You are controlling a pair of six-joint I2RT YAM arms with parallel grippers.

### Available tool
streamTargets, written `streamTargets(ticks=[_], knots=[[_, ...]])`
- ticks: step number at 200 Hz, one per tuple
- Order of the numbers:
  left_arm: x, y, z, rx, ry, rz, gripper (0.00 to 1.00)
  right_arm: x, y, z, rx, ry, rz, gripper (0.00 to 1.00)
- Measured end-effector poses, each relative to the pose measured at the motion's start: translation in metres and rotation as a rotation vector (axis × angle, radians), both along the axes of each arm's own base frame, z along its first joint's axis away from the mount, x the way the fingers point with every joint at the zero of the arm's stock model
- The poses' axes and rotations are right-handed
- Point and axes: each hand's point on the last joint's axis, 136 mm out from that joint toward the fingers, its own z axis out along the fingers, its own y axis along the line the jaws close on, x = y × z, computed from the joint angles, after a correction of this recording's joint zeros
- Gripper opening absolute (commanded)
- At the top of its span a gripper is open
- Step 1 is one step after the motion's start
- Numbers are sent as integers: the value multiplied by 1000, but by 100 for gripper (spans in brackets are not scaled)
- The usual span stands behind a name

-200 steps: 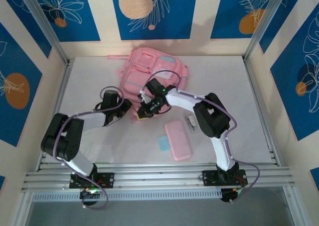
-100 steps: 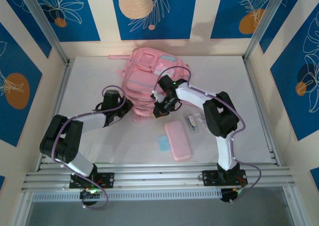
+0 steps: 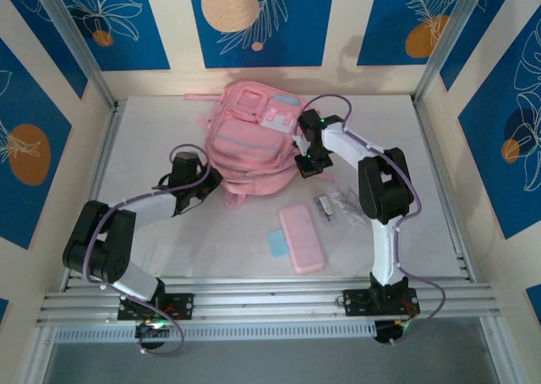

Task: Pack the student bag

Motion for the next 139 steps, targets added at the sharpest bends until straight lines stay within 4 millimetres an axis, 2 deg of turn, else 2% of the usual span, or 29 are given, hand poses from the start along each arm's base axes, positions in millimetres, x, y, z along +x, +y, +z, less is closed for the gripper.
streamTargets(ticks=[35,121,139], knots=[[-2,3,1,15,-1,-6,0,26,-19,-6,-63,-40,-31,0],[-4,9,9,37,-21,-14,0,38,-25,-8,-111,-88,-57,0],[-4,12,8,49,-20,-11,0,36,-16,-7,-62,-90,-58,16]])
